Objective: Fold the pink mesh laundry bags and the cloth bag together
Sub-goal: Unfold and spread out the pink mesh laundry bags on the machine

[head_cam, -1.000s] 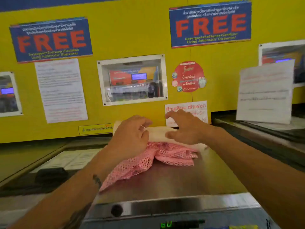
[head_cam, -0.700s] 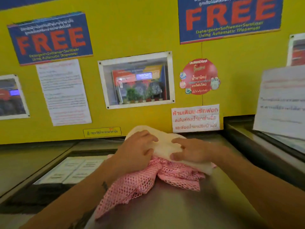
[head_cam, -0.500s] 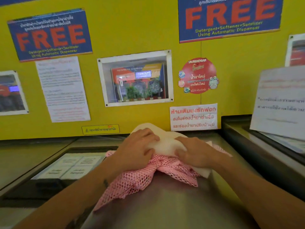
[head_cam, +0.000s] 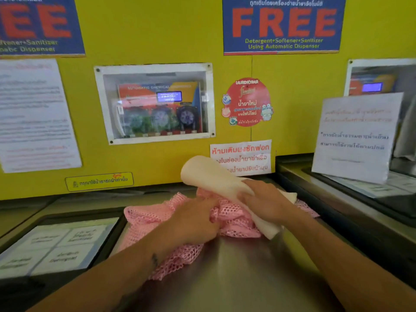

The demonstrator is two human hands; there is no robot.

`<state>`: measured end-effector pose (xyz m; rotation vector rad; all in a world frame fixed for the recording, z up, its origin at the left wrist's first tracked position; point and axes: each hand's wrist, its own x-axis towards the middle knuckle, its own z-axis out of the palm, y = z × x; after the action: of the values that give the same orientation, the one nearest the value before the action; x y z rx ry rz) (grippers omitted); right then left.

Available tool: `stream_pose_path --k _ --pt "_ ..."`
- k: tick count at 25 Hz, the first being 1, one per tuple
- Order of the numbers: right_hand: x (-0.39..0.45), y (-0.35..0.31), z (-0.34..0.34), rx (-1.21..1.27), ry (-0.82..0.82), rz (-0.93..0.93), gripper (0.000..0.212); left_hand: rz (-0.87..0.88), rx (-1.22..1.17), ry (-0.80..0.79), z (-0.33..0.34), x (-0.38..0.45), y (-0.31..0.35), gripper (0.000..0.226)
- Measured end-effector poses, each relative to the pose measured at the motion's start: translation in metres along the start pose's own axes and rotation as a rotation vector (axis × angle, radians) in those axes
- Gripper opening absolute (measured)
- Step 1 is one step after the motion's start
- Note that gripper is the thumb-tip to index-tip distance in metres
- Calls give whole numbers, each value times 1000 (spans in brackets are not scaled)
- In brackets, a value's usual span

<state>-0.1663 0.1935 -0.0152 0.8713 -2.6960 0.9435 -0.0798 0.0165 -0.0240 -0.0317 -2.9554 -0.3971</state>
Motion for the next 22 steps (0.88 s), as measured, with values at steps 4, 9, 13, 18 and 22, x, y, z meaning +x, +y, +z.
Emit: stream_pose_path --k 4,9,13,18,22 --pt "2 -6 2 -39 144 114 29 20 170 96 -13 -2 -38 24" --pt "-13 -24 -18 -388 386 257 59 38 153 176 -36 -15 -89 8" --pt "-39 -55 -27 -664 396 417 70 13 171 140 -55 -21 -109 17" --pt "-57 -57 6 -710 -117 529 75 312 -78 110 -53 -28 -81 53" --pt "-47 -61 19 -444 -38 317 85 191 195 -127 -27 -23 -70 90"
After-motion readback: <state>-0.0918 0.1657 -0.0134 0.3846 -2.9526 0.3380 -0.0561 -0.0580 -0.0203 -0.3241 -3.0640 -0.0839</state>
